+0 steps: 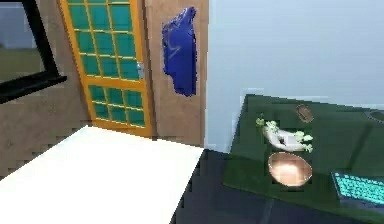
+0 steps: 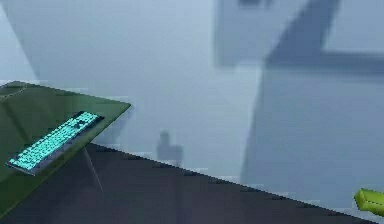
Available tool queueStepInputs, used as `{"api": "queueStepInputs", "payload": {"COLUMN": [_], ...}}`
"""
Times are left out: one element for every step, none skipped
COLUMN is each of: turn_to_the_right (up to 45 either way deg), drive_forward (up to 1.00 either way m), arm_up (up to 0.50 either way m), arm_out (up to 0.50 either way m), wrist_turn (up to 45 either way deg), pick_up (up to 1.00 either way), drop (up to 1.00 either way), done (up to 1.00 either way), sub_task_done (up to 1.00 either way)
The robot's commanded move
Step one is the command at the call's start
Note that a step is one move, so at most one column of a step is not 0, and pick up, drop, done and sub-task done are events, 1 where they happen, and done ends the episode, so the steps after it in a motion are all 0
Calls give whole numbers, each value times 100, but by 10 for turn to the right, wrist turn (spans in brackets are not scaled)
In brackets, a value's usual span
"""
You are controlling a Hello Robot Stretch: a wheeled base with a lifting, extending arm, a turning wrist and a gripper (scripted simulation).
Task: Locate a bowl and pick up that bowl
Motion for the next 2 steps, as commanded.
{"api": "queueStepInputs", "payload": {"turn_to_the_right": [-450,-120], "drive_forward": [0,0], "arm_up": [0,0], "arm_out": [0,0], "wrist_turn": [0,0], "pick_up": [0,0], "drop": [0,0], "done": [0,0], "sub_task_done": [0,0]}}
